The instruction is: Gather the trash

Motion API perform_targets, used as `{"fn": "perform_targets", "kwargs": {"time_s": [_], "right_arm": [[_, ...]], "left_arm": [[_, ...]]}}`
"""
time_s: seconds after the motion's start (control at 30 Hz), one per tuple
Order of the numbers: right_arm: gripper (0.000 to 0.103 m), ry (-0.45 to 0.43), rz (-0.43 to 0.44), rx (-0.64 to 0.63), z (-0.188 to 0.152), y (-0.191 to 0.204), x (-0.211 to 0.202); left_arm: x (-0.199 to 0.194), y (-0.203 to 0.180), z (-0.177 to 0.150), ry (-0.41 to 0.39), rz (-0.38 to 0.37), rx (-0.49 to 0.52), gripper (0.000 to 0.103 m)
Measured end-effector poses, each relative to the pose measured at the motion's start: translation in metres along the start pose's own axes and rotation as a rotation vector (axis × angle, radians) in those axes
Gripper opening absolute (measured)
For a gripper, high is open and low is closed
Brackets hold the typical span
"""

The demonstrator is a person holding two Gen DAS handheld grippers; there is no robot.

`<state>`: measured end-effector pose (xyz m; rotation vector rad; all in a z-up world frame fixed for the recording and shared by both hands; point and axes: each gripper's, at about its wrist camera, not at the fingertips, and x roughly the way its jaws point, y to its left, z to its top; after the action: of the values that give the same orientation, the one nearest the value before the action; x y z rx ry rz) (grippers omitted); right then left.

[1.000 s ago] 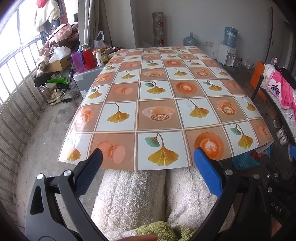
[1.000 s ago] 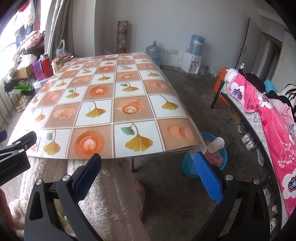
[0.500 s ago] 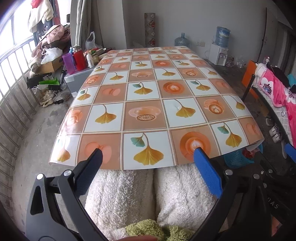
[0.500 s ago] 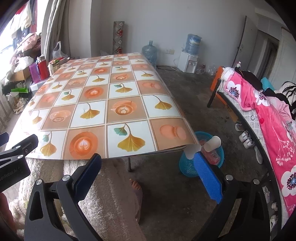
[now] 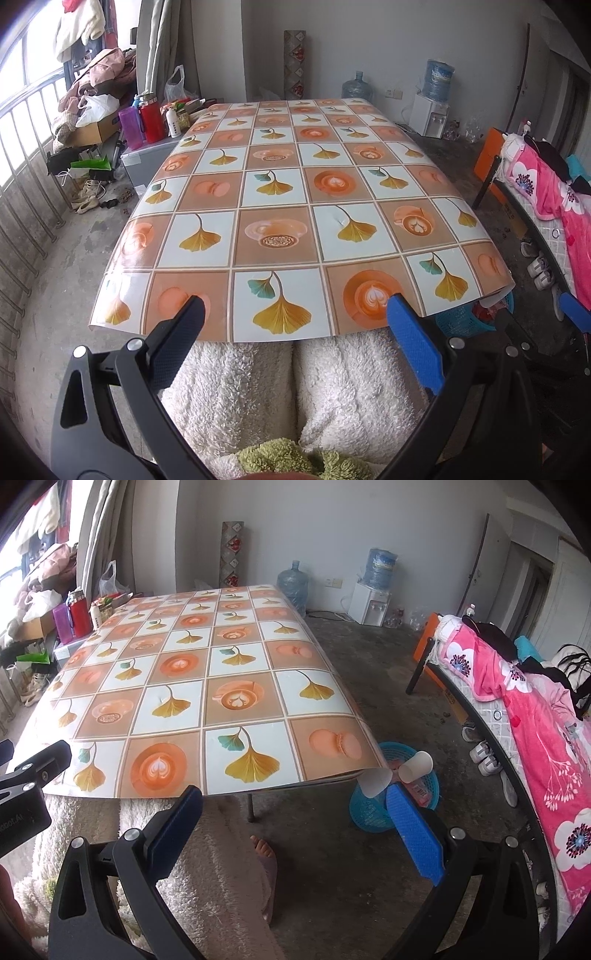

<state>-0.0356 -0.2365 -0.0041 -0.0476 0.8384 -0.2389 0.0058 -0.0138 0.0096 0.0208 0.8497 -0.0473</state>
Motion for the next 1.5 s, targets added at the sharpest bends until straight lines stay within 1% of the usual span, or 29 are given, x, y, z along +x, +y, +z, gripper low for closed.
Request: {"fn": "perform_targets", "kwargs": {"time_s": [0.4,1.5], "right_arm": [[0.097,-0.001,0.009,-0.007,0.0022,0.0013,0.0007],[0.097,-0.005,0.022,-0.028,0.0057,0.0038,0.0016]], "left_arm": [[0.0017,0.0078,0.0018,0.006,0.023,-0.039,0.094],[0.0029,0.0107,0.0027,0.009,0.019,-0.046,0.094]]}}
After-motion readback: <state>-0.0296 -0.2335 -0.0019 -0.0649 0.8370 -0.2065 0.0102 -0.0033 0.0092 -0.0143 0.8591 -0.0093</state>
